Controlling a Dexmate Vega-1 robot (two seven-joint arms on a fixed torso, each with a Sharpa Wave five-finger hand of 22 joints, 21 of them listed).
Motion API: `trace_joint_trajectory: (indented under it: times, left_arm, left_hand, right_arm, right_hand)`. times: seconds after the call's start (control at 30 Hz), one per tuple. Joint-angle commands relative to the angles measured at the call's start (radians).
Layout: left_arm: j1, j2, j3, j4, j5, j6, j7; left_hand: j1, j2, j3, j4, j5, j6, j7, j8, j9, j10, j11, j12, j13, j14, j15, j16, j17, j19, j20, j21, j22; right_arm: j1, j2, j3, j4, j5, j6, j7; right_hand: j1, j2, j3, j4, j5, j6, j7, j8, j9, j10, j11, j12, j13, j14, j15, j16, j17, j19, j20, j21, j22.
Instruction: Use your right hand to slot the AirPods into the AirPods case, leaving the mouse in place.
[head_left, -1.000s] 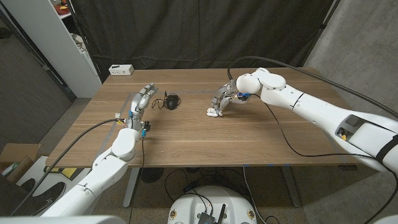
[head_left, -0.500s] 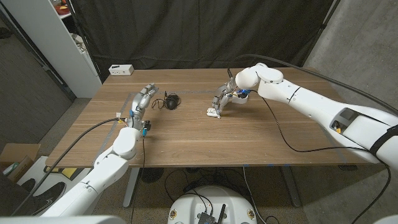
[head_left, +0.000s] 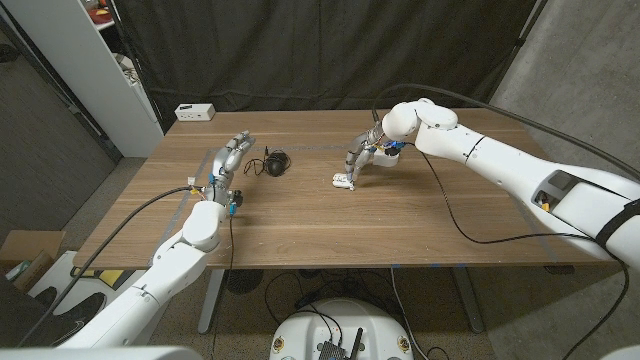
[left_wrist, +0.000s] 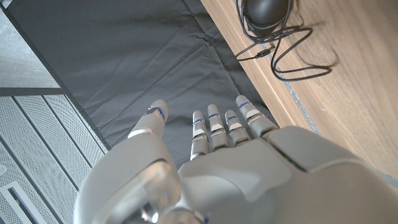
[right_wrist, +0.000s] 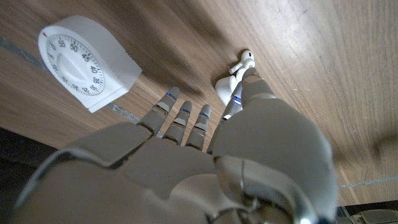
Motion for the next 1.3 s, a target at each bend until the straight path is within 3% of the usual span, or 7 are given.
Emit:
trace_joint_trajectory:
  times: [0.03,0.13,0.33,0.6,0.87,1.13,1.3]
  left_arm:
    - [-0.051,0.004,0.012,0.041,0.004,-0.012,-0.024]
    - [-0.078,0.002,0.021,0.068,0.001,-0.029,-0.048]
    - [-0.153,0.003,0.046,0.124,0.006,-0.036,-0.098]
    - [-0.213,-0.021,0.077,0.170,0.040,-0.082,-0.102]
    - [-0.286,-0.051,0.114,0.260,0.056,-0.137,-0.141]
    - [-0.331,-0.045,0.116,0.298,0.022,-0.160,-0.204]
    - [-0.340,-0.036,0.118,0.310,0.016,-0.162,-0.221]
  left_hand:
    - [0.010,-0.004,-0.006,0.000,0.010,0.006,-0.005,-0.004,0.005,0.005,-0.006,-0.001,0.003,0.005,-0.010,0.006,0.002,0.006,0.000,0.001,0.004]
    - [0.011,-0.004,-0.006,-0.001,0.010,0.008,-0.006,-0.003,0.005,0.005,-0.007,-0.001,0.003,0.006,-0.010,0.006,0.002,0.006,-0.002,0.001,0.004]
    - [0.013,-0.003,-0.006,-0.001,0.011,0.011,-0.007,-0.002,0.005,0.007,-0.007,-0.001,0.004,0.007,-0.011,0.006,0.002,0.007,-0.002,0.002,0.004]
    - [0.014,-0.004,-0.007,-0.002,0.012,0.013,-0.009,-0.002,0.005,0.010,-0.010,0.001,0.004,0.009,-0.011,0.006,0.002,0.009,-0.004,0.002,0.004]
    - [0.016,-0.005,-0.007,-0.004,0.012,0.012,-0.019,-0.003,0.005,0.013,-0.013,0.002,0.005,0.015,-0.014,0.008,0.002,0.010,-0.004,0.002,0.004]
    - [0.017,-0.005,-0.008,-0.005,0.013,0.010,-0.025,-0.004,0.005,0.013,-0.015,0.002,0.006,0.016,-0.016,0.007,0.002,0.011,-0.003,0.002,0.004]
    - [0.018,-0.006,-0.008,-0.005,0.013,0.011,-0.024,-0.004,0.005,0.013,-0.015,0.002,0.006,0.017,-0.016,0.007,0.003,0.010,-0.002,0.002,0.004]
  right_arm:
    - [-0.187,-0.120,0.148,-0.383,0.101,-0.378,-0.114]
    - [-0.266,-0.127,0.190,-0.479,0.118,-0.513,-0.222]
    - [-0.416,-0.093,0.186,-0.610,0.064,-0.772,-0.501]
    - [-0.600,-0.032,0.257,-0.687,0.121,-0.874,-0.842]
    - [-0.737,0.113,0.304,-0.654,0.182,-0.922,-1.166]
    - [-0.755,0.246,0.318,-0.602,0.245,-1.004,-1.360]
    - [-0.787,0.283,0.328,-0.561,0.286,-0.956,-1.455]
  right_hand:
    - [-0.031,-0.008,-0.017,0.005,0.002,-0.042,0.017,-0.013,0.013,0.000,0.027,0.000,0.001,0.014,-0.021,-0.003,0.002,0.015,0.013,0.006,0.002]
    - [-0.044,-0.007,-0.021,0.010,0.002,-0.046,0.032,-0.013,0.018,0.004,0.044,0.003,0.000,0.024,-0.011,-0.001,0.002,0.026,0.017,0.008,0.002]
    - [-0.066,-0.011,-0.030,0.013,-0.001,-0.042,0.095,-0.007,0.031,0.022,0.075,0.012,0.001,0.045,0.000,0.004,0.002,0.055,0.018,0.013,0.003]
    - [-0.096,-0.052,-0.053,0.009,0.004,-0.077,0.120,-0.015,0.043,-0.010,0.092,0.001,0.001,0.034,0.007,-0.008,0.000,0.045,0.023,0.003,0.003]
    - [-0.100,-0.061,-0.051,-0.002,0.018,-0.180,0.131,-0.036,0.065,-0.120,0.106,-0.025,0.003,-0.050,0.020,-0.041,0.008,0.002,0.025,-0.008,0.005]
    - [-0.108,-0.072,-0.050,-0.008,0.023,-0.284,0.172,-0.054,0.083,-0.211,0.122,-0.029,0.003,-0.130,0.056,-0.059,0.017,-0.059,0.053,-0.014,0.005]
    - [-0.119,-0.081,-0.053,-0.007,0.024,-0.298,0.196,-0.052,0.089,-0.232,0.136,-0.024,0.002,-0.159,0.066,-0.062,0.018,-0.077,0.065,-0.012,0.005]
